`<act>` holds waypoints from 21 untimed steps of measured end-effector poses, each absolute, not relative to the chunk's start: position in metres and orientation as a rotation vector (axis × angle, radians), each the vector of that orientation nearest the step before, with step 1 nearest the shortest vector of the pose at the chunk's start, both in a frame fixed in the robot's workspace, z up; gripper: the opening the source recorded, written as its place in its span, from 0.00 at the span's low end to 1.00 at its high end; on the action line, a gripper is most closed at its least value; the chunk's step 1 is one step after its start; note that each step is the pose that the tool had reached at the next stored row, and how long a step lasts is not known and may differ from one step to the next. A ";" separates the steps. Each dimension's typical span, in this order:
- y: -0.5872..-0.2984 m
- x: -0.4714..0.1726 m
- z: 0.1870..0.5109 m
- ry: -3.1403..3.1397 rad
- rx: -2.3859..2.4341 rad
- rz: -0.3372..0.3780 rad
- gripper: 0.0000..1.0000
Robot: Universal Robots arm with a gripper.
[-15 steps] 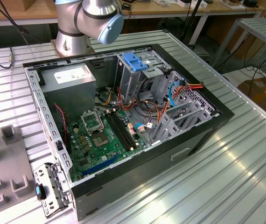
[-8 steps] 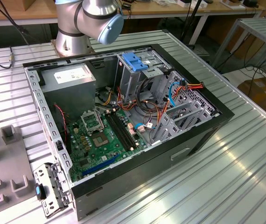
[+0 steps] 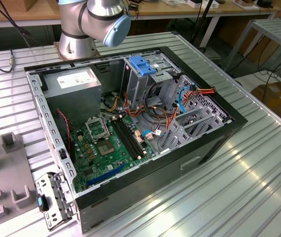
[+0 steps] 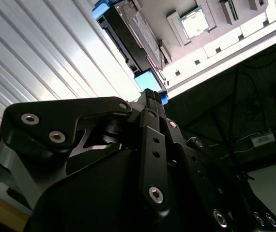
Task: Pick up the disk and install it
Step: 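Pick up the disk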
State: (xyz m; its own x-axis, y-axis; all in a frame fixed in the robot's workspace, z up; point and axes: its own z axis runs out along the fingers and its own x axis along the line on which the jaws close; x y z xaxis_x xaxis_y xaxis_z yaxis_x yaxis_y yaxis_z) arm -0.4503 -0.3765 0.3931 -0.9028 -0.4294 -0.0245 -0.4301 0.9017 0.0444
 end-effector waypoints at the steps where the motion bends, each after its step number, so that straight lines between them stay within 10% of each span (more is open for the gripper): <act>1: -0.377 -0.450 0.393 3.050 -0.690 0.076 0.11; 21: -0.377 -0.450 0.393 2.935 -1.098 0.078 0.11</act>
